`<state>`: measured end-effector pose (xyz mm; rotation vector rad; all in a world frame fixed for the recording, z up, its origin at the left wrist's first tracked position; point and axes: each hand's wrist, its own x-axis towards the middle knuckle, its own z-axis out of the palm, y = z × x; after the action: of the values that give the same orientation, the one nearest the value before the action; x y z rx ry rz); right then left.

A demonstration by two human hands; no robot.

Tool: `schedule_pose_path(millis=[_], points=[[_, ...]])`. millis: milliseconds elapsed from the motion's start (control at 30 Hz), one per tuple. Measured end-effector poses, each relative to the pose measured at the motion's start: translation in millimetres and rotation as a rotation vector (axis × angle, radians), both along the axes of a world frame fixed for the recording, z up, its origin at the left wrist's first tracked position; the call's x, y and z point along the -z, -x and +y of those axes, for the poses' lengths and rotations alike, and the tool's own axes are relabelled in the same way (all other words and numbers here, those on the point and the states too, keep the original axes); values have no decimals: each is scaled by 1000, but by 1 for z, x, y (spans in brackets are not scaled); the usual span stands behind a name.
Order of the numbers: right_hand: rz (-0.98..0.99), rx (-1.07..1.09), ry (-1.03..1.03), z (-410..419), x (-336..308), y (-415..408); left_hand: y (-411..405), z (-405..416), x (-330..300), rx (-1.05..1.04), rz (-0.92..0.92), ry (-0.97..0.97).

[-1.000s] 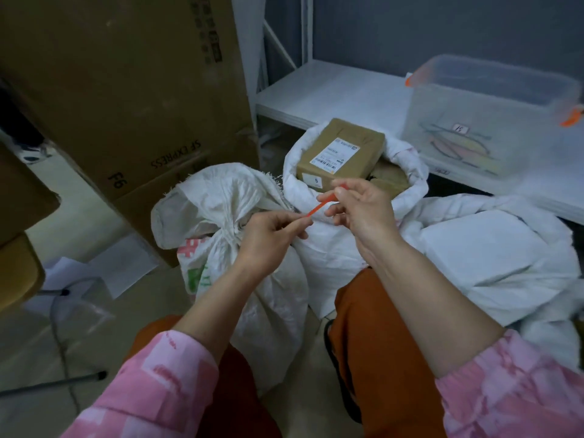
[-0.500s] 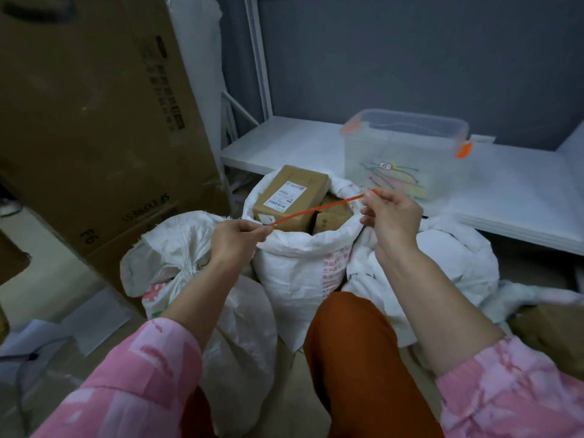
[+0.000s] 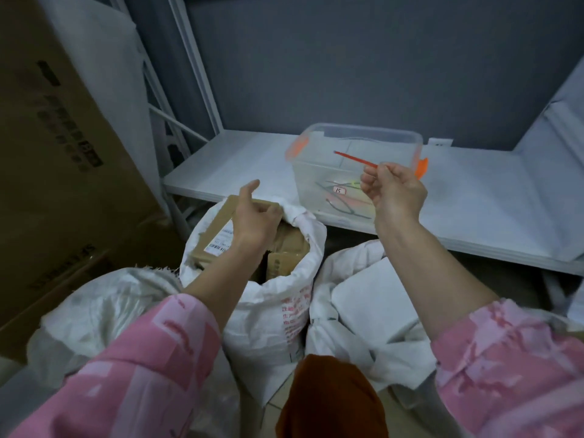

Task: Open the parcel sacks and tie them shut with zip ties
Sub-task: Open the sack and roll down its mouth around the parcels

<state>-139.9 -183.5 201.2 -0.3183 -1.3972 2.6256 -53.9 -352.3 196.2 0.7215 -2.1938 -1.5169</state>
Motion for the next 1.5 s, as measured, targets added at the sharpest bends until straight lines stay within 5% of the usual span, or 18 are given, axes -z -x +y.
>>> schedule_pose_path(millis=[467,767,1200,1367,1500], points=[[-240,-125,-251,-33,27,95,68,-18,36,72,-80,-3],[-198,-377,-517,-100,49,-10,-10,-76,52,87,-252,95],[-29,-896,-750,-274,55,-173,-206,-252,58,-416,-394,258],[77,-1030,-860,-320,59,-219,-245,-288,69,-627,-536,10],[158,-1035,-944,-335,65,-238,-241,-283,88,-574,-427,-328]])
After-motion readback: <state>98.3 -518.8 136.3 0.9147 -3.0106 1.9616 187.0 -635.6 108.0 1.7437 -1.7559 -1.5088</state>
